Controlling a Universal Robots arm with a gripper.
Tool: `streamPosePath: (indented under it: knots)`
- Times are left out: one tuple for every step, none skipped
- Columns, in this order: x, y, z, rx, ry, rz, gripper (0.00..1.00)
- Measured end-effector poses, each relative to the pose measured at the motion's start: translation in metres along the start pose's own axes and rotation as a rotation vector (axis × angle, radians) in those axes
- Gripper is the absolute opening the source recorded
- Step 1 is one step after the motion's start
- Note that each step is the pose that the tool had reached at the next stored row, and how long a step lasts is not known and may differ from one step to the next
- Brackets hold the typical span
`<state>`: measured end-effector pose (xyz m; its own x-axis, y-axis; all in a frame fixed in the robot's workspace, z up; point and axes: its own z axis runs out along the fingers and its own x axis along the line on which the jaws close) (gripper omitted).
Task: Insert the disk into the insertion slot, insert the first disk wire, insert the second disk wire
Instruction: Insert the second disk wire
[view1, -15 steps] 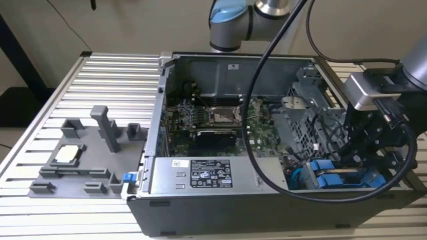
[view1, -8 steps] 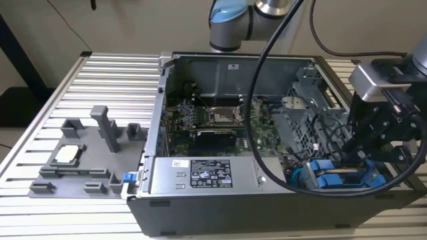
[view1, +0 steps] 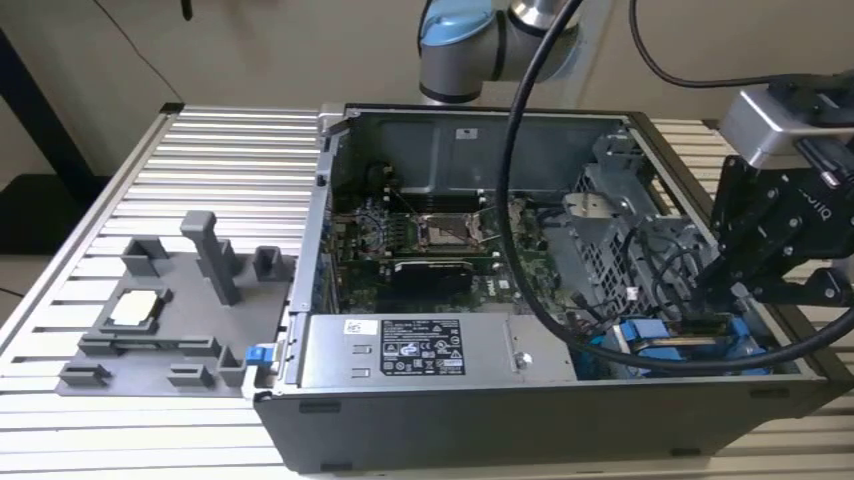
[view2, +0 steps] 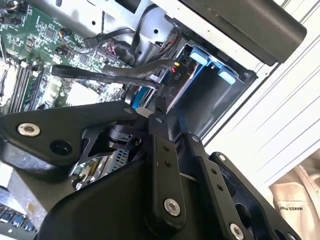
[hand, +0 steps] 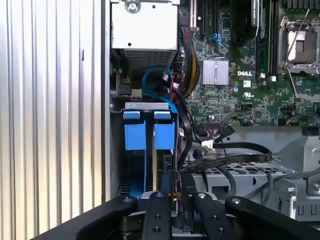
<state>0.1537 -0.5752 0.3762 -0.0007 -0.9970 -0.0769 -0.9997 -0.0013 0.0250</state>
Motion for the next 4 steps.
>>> streamPosePath:
  knots:
    - [0.0, 0.0, -0.0001, 0.0001, 0.0, 0.0, 0.24]
    - [0.0, 0.0, -0.0001, 0.0001, 0.0001, 0.0, 0.24]
    - [0.0, 0.0, -0.0001, 0.0001, 0.0001, 0.0, 0.24]
    - [0.0, 0.0, -0.0002, 0.0001, 0.0001, 0.0, 0.24]
